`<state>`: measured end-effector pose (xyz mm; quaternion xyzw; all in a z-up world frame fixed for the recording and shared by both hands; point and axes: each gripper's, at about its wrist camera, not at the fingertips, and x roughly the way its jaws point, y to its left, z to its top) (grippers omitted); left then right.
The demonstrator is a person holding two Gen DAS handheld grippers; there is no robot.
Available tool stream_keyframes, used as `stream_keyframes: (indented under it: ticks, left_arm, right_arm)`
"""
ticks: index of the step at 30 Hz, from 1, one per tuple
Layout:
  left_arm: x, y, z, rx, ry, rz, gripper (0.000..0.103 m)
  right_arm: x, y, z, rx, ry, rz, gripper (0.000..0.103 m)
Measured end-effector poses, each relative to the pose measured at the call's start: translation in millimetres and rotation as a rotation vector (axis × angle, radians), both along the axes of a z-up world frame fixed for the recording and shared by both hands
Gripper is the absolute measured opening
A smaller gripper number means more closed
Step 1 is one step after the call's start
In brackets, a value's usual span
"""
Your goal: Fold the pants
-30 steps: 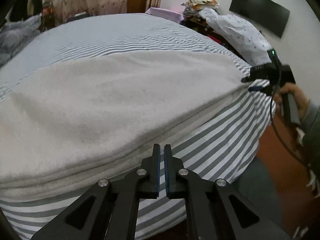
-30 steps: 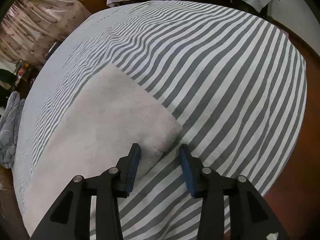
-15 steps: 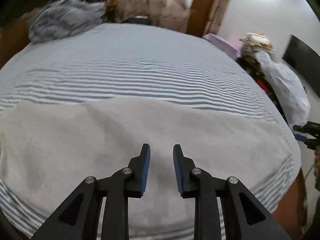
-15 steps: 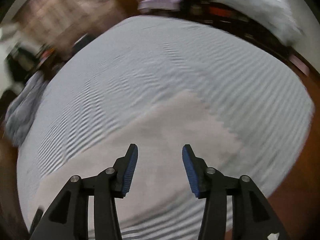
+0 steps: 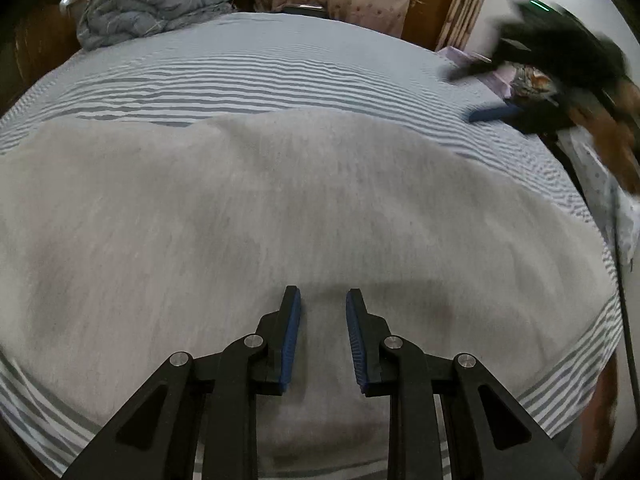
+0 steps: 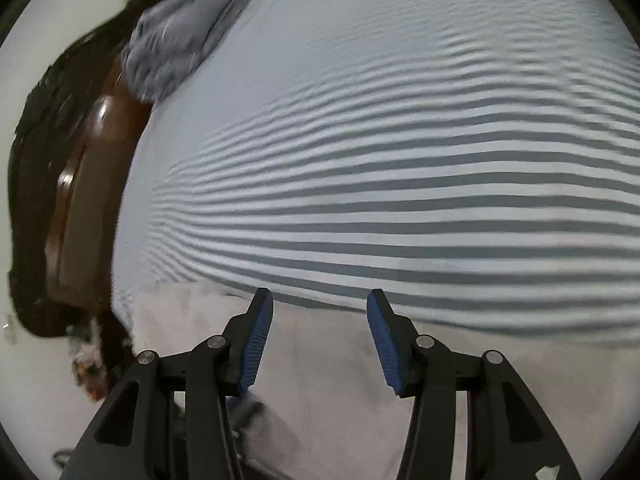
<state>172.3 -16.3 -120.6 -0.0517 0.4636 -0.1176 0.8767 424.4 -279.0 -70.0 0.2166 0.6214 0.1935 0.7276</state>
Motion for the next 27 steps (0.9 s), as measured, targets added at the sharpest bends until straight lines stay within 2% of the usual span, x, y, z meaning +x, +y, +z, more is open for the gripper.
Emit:
stream_keyframes:
  ticks: [1,3,6,11,17,20,24,27]
  left_arm:
    - [-2.4,-1.8,0.4,0.001,0.001,0.003,0.025]
    - [-7.2,-3.5,-0.4,0.009,-0.003,-0.002,0.025]
    - [-14.0,-3.4,-2.3,0.008,-0.010,-0.014,0.025]
    - [-13.0,8.5,-3.3,-0.041,-0.001,-0.012,0.025]
    - [-8.6,15.7,-6.7,-0.053,-0.005,-0.006,0.025]
    - [-7.7,16.5,-7.1,-0.049,-0.006,-0.003,0.025]
    - [-8.9,16.6,-9.5,-0.063,-0.006,0.000,0.025]
    - [-10.3,19.4,-9.0,-0.067,-0.004,-0.003,0.025]
  right_arm:
    - [5.7,9.9,-3.9,0.010,0.013,0.013,0.047]
    - [18.9,35.4,-25.7,0.050,0.096,0.068,0.047]
    - [17.6,58.8,-45.9,0.050,0.163,0.118,0.047]
    - [-27.0,66.9,-50.9,0.047,0.193,0.244,0.045]
    - [-73.2,85.3,-38.3,0.052,0.103,0.456,0.047]
    - [-75.7,96.1,-37.5,0.064,0.065,0.502,0.049]
    - [-91.4,107.4,-23.0,0.011,-0.062,0.563,0.050]
    - [-102.7,102.9,-14.4,0.026,-0.108,0.559,0.050]
